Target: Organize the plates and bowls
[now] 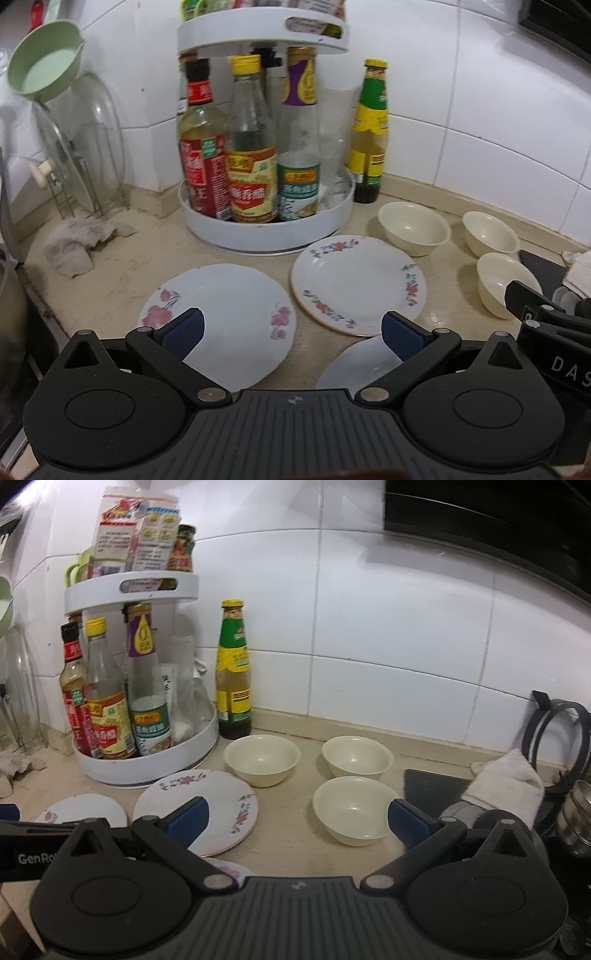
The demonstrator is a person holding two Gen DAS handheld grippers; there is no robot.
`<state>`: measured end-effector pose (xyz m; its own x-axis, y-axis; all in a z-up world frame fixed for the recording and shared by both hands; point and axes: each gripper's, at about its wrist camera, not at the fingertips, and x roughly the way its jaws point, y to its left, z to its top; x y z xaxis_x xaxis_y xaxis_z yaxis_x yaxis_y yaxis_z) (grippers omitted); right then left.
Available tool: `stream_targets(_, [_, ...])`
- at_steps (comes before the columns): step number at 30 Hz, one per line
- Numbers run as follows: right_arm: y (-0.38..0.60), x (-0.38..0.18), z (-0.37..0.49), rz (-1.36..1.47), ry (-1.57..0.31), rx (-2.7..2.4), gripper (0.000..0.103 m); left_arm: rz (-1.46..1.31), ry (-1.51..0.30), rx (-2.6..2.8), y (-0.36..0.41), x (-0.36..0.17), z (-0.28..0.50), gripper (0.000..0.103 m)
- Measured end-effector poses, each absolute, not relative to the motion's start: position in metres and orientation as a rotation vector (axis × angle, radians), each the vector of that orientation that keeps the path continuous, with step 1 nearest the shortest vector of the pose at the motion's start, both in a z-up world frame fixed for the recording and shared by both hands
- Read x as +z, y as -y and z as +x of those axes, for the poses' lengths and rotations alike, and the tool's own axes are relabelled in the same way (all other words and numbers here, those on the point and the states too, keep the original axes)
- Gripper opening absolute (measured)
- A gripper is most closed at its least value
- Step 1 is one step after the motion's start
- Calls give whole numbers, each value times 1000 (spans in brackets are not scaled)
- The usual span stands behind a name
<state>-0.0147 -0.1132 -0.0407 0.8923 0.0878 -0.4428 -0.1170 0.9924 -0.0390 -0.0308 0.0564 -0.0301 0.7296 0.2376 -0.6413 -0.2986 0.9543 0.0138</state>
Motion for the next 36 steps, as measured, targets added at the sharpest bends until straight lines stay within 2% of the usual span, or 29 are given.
stream_targets(18, [53, -56, 5, -69, -537, 313, 98, -64, -672, 384, -121, -45, -45, 100])
stream_targets(24, [23, -63, 10, -78, -575, 428, 86, -62, -688, 417, -158, -53, -42, 99])
stream_targets(28, [7, -75, 21, -67, -640, 485, 78, -12, -720, 397, -171, -63, -35, 94])
stream_targets(33, [-8, -86, 38, -54, -702, 514, 74, 0, -764, 359, -184, -76, -24, 86])
stream_targets(36, [-15, -89, 44, -48, -719, 534, 72, -3, -781, 339, -191, -82, -17, 85])
